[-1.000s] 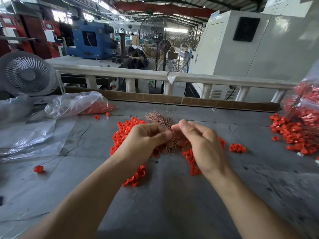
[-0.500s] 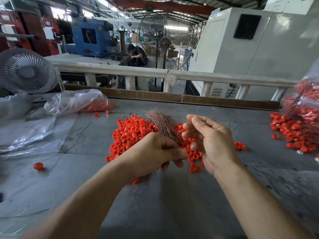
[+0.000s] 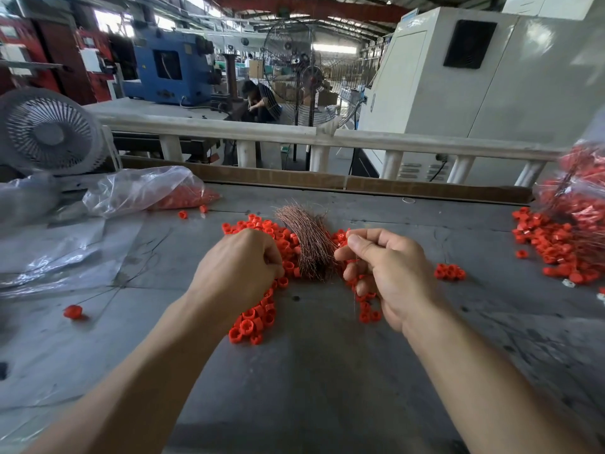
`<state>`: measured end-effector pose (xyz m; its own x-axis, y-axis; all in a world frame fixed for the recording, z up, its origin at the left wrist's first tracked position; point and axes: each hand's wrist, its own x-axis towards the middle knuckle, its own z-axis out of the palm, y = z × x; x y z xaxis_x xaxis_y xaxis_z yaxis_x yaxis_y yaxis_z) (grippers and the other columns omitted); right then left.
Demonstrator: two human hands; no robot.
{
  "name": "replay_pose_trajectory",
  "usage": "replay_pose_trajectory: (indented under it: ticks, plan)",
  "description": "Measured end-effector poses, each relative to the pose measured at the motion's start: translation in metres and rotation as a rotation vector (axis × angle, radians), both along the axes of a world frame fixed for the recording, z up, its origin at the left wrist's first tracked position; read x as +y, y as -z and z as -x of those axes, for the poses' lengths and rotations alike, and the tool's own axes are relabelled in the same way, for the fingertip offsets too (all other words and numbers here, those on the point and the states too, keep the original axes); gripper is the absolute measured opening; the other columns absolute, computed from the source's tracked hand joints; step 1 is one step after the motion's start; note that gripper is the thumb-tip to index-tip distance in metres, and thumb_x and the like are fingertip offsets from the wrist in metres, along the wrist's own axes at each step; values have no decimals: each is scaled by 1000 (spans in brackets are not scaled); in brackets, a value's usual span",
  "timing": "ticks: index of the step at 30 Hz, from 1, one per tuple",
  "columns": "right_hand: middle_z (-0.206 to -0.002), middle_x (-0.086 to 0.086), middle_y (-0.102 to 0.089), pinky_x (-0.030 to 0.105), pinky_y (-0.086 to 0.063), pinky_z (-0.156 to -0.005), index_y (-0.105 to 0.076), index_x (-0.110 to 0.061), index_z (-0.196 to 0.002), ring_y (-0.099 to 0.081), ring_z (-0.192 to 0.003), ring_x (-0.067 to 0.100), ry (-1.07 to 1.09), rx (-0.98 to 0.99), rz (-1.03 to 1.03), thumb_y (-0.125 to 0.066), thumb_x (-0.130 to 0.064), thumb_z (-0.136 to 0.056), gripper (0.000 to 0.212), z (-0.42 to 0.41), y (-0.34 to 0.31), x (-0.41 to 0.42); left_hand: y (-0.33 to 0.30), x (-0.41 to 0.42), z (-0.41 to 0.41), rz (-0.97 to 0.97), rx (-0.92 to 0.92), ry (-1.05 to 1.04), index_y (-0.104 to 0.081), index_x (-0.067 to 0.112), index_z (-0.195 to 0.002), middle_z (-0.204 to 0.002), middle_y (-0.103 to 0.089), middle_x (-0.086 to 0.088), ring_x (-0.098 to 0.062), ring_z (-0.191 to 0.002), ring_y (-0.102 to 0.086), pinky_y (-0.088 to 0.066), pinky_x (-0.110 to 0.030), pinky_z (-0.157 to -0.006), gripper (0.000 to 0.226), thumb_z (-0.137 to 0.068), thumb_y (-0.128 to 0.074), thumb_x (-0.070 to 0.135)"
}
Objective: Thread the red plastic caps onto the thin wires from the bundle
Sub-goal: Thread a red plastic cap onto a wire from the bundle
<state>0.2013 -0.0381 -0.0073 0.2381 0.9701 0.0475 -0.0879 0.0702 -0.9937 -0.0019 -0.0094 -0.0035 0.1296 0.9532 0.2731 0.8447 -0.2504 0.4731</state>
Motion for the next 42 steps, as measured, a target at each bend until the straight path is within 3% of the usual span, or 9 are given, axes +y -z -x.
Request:
replay_pose_trajectory:
  ticks: [5,10,13,17,21,26,30,35,42]
  plan:
    - [-73,6,-75,22,-38,-35,-67,-8,-98,-58,-47,11,-11,-65,-13,-61,-7,-100,6,3,3,0,4,-7,-9,-14,113,18,-73,29,-76,-68,-59,17,-6,-69,-54,-37,-24,-55,8,-77,-81,30]
    - [-73,5,-75,21,-38,-35,-68,-8,-97,-58,-48,11,-29,-102,-25,-62,-8,-100,7,7,5,-1,7,-9,-13,-40,178,1,-72,27,-77,-75,-62,13,-15,-87,-62,-33,-28,-76,5,-79,-77,26]
    - [-76,6,-76,21,-39,-36,-70,-11,-94,-58,-49,11,-27,-130,-30,-62,-9,-100,10,7,6,-1,7,-10,-15,-64,143,7,-70,27,-78,-79,-63,11,-15,-84,-59,-33,-29,-75,2,-80,-71,26]
    - [-75,4,-76,21,-38,-37,-71,-14,-91,-57,-49,9,-12,-156,-41,-64,-12,-98,11,7,6,-2,6,-11,-16,-141,-34,21,-65,27,-74,-74,-61,13,-7,-71,-55,-40,-29,-60,11,-82,-71,26]
    - [-73,3,-76,22,-38,-38,-74,-19,-85,-56,-50,10,7,-157,-73,-69,-18,-95,12,6,5,-3,2,-11,-25,-111,-398,94,-69,28,-76,-73,-70,13,-1,-70,-66,-50,-16,-63,14,-83,-79,20]
    - [-70,0,-72,22,-39,-44,-77,-27,-85,-55,-53,14,4,-148,-154,-72,-26,-91,8,8,2,-6,4,-15,-33,42,-848,229,-69,27,-96,-88,-76,6,-14,-80,-76,-62,-33,-77,26,-84,-81,7]
    - [-68,-3,-69,21,-40,-52,-77,-26,-89,-55,-56,7,-12,-171,-206,-72,-31,-89,8,8,1,-8,3,-13,-34,61,-969,278,-75,23,-95,-85,-78,0,-18,-80,-76,-60,-28,-75,24,-84,-79,2]
    - [-63,-2,-65,16,-37,-46,-77,-23,-85,-51,-51,5,-49,-176,-264,-71,-30,-84,10,11,-1,-9,3,-12,-33,117,-1068,350,-78,21,-101,-90,-79,-6,-16,-82,-76,-57,-21,-75,30,-87,-73,-6]
    - [-64,-3,-67,18,-46,-58,-77,-21,-84,-59,-60,6,-40,-238,-333,-73,-16,-91,9,10,1,-8,4,-12,-34,184,-1154,433,-78,16,-107,-99,-78,-11,-25,-94,-76,-59,-27,-84,30,-89,-71,-6]
